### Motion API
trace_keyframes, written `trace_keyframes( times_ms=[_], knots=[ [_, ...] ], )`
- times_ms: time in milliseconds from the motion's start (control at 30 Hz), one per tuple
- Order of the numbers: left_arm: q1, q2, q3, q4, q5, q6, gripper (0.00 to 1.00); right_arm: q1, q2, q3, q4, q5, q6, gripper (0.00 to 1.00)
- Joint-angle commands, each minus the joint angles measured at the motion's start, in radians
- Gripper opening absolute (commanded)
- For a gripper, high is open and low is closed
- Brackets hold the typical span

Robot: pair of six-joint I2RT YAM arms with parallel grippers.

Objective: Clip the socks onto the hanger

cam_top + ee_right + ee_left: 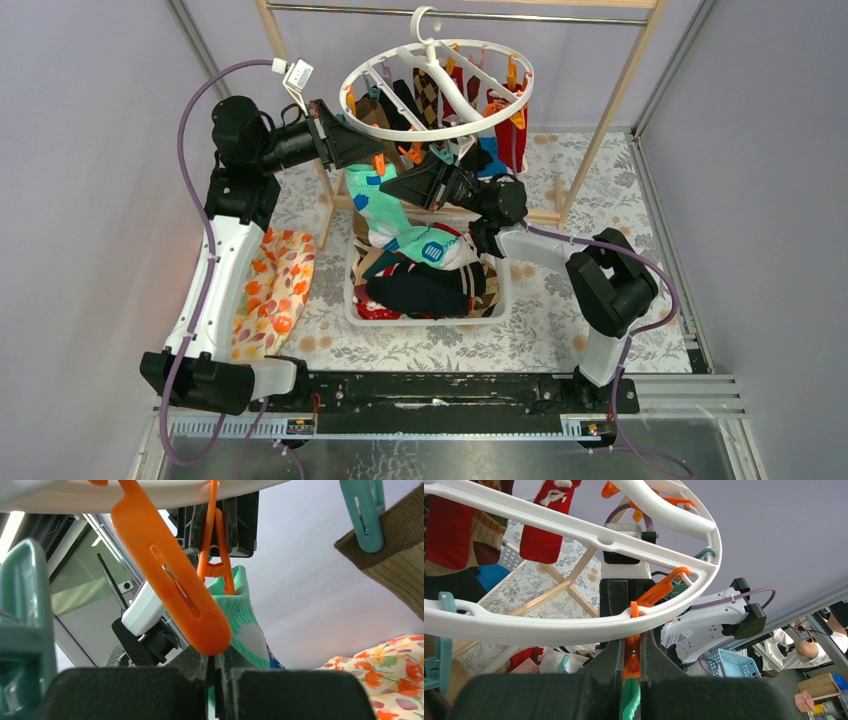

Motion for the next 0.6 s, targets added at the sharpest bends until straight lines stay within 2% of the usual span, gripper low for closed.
trace_keyframes(
  times_ms=[0, 567],
  knots=[
    [-0.002, -0.001, 0.003, 0.057, 0.084, -0.007, 0.00, -0.010, 0.007, 0.067, 0.105, -0.029, 0.052, 0.00],
    [0.005, -0.004, 0.014, 0.043, 0.107, 0.010, 0.00, -0.024, -0.042, 0.045, 0.065, 0.117, -0.048, 0.00]
  ],
)
